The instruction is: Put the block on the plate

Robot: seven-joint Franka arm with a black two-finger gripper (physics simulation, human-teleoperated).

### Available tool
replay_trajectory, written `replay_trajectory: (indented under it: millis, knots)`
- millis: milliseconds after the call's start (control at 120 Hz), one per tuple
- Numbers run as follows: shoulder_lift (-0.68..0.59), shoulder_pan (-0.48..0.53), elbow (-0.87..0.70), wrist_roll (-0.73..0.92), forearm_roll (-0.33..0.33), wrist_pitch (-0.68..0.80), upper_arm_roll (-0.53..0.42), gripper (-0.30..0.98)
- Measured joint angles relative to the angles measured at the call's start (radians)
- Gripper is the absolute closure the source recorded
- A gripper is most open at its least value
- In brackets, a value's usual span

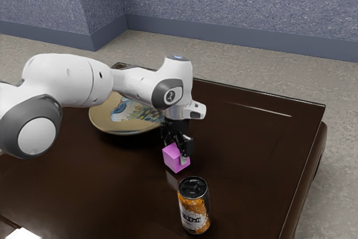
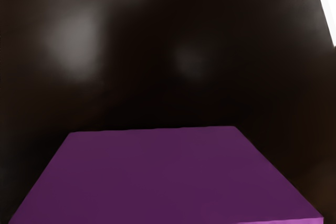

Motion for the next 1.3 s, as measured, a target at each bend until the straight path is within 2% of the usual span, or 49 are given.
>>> replay_trajectory:
  millis: [300,675,942,1050,1192,1300]
  knots:
    - [-0.010,-0.001,0.000,-0.002,0.004,0.005,0.001,0.31]
    - [-0.133,-0.001,0.021,-0.005,0.033,-0.045,0.016,0.36]
    - [-0.190,0.002,0.083,0.000,0.055,-0.124,0.159,0.35]
    - [-0.153,0.005,0.160,0.004,0.046,-0.150,0.227,0.35]
    - [-0.052,0.035,0.290,0.008,0.023,-0.181,0.261,0.35]
    - [0.025,0.093,0.371,0.011,0.002,-0.190,0.259,0.35]
